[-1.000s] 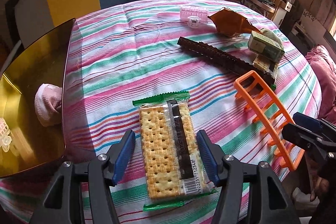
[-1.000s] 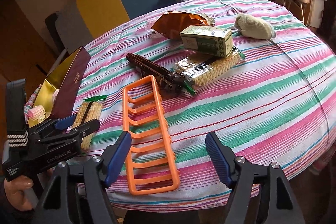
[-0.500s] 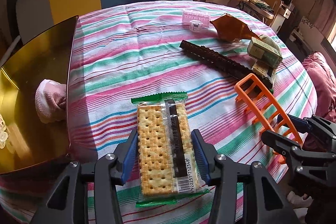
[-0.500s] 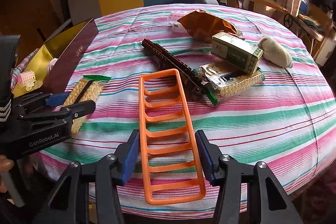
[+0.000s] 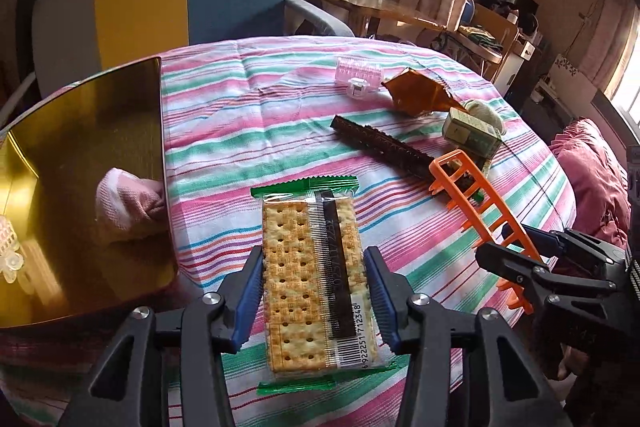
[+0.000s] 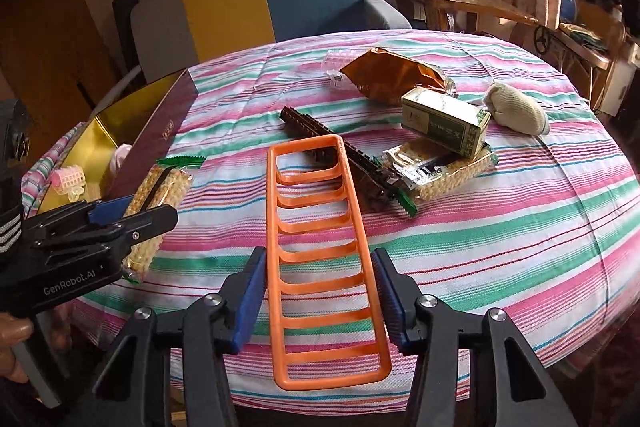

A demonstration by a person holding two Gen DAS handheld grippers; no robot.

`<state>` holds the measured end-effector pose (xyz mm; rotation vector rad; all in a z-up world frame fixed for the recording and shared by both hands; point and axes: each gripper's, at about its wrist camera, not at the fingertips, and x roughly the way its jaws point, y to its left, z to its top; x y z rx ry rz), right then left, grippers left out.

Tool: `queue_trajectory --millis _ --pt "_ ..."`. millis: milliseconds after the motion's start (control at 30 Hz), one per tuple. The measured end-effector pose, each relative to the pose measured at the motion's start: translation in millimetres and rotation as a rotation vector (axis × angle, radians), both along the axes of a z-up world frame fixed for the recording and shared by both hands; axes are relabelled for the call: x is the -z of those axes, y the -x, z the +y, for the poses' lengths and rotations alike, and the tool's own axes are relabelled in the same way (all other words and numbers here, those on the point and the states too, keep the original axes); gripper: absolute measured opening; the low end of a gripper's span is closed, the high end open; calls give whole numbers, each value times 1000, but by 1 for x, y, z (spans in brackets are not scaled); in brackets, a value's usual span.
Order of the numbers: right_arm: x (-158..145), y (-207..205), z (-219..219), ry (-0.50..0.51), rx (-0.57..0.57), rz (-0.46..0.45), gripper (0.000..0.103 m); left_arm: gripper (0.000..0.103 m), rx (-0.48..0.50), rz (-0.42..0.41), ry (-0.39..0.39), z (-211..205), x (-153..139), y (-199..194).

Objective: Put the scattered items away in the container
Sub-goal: 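Carry the orange rack with the right tool while the left tool carries the cracker pack to the tray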

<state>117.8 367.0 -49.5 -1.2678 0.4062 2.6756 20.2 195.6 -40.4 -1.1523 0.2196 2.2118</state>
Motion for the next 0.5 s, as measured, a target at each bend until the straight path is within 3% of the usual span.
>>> queue_trajectory --millis 200,500 --pt "-19 23 -21 37 -45 47 52 50 -94 33 -15 -34 -21 10" --pt "-46 93 -109 70 -262 102 52 49 -302 91 -25 -115 -40 45"
